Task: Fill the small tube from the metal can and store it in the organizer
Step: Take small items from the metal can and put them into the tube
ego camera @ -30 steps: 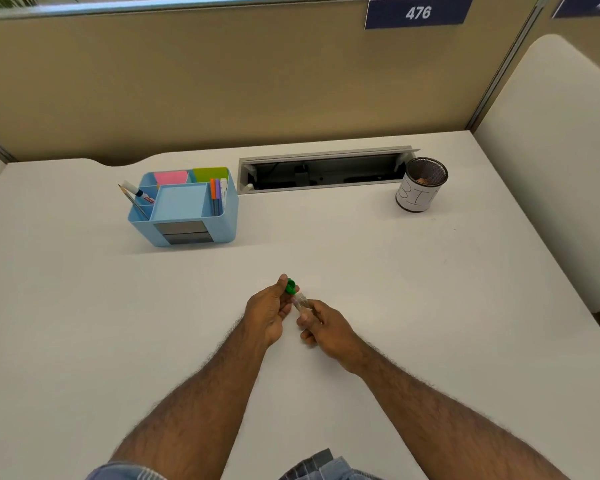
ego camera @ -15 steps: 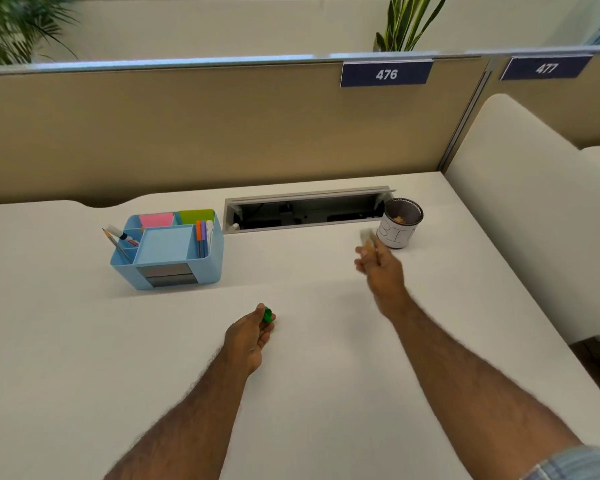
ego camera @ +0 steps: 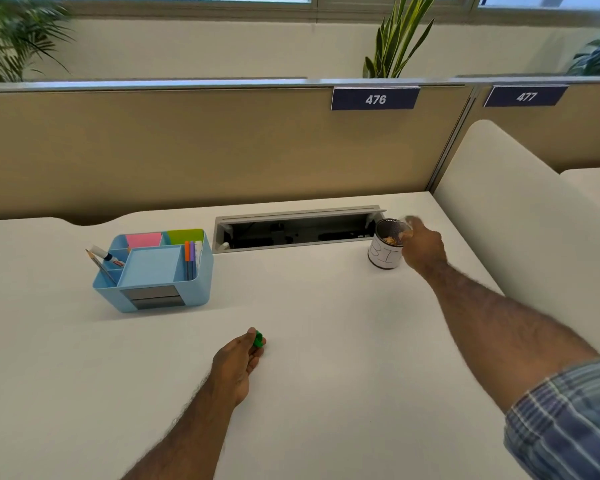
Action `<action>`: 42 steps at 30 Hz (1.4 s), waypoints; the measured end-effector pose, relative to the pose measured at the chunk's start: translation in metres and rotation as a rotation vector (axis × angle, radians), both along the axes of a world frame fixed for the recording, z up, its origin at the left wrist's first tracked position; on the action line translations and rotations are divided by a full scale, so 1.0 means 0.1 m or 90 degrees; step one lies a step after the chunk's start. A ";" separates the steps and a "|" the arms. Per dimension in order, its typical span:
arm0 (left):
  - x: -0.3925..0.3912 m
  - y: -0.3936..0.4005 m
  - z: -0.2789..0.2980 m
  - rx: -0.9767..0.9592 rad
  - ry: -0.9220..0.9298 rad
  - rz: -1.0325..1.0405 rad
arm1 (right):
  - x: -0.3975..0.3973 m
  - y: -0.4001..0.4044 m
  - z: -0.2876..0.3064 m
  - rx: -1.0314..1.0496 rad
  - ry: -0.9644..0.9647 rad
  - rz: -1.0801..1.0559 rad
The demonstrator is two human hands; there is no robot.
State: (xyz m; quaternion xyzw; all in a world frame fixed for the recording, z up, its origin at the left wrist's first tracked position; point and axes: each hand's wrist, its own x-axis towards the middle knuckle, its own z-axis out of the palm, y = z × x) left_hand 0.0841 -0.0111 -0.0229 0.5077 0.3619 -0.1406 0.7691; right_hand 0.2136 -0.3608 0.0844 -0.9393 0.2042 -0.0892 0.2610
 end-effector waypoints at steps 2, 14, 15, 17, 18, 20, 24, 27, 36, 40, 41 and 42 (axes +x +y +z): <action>0.00 -0.01 0.00 0.004 -0.001 -0.001 | 0.04 -0.04 0.04 -0.072 0.055 0.035; 0.00 -0.02 -0.03 0.021 -0.006 0.000 | 0.20 -0.07 0.28 -0.115 0.155 0.040; 0.00 -0.02 -0.03 0.022 -0.007 0.000 | 0.19 -0.07 0.29 -0.105 0.157 0.035; 0.00 -0.03 -0.03 0.022 -0.005 0.002 | 0.20 -0.08 0.27 -0.110 0.157 0.034; 0.00 -0.03 -0.02 0.023 -0.007 0.002 | 0.20 -0.07 0.28 -0.116 0.159 0.030; 0.00 -0.04 -0.01 0.023 -0.010 0.006 | 0.19 -0.06 0.28 -0.136 0.167 0.033; -0.01 -0.04 0.00 0.028 -0.011 0.004 | 0.18 -0.04 0.30 -0.144 0.176 0.031; 0.00 -0.04 -0.01 0.032 -0.011 0.004 | 0.18 -0.03 0.31 -0.149 0.179 0.041; -0.01 -0.05 -0.01 0.043 -0.014 -0.003 | 0.17 -0.02 0.33 -0.221 0.221 0.087; -0.02 -0.05 -0.01 0.046 -0.014 0.000 | 0.18 0.00 0.34 -0.225 0.219 0.082; -0.02 -0.05 -0.01 0.046 -0.015 0.001 | 0.18 0.00 0.34 -0.219 0.225 0.083; -0.02 -0.05 -0.01 0.047 -0.015 0.002 | 0.19 0.01 0.34 -0.215 0.228 0.081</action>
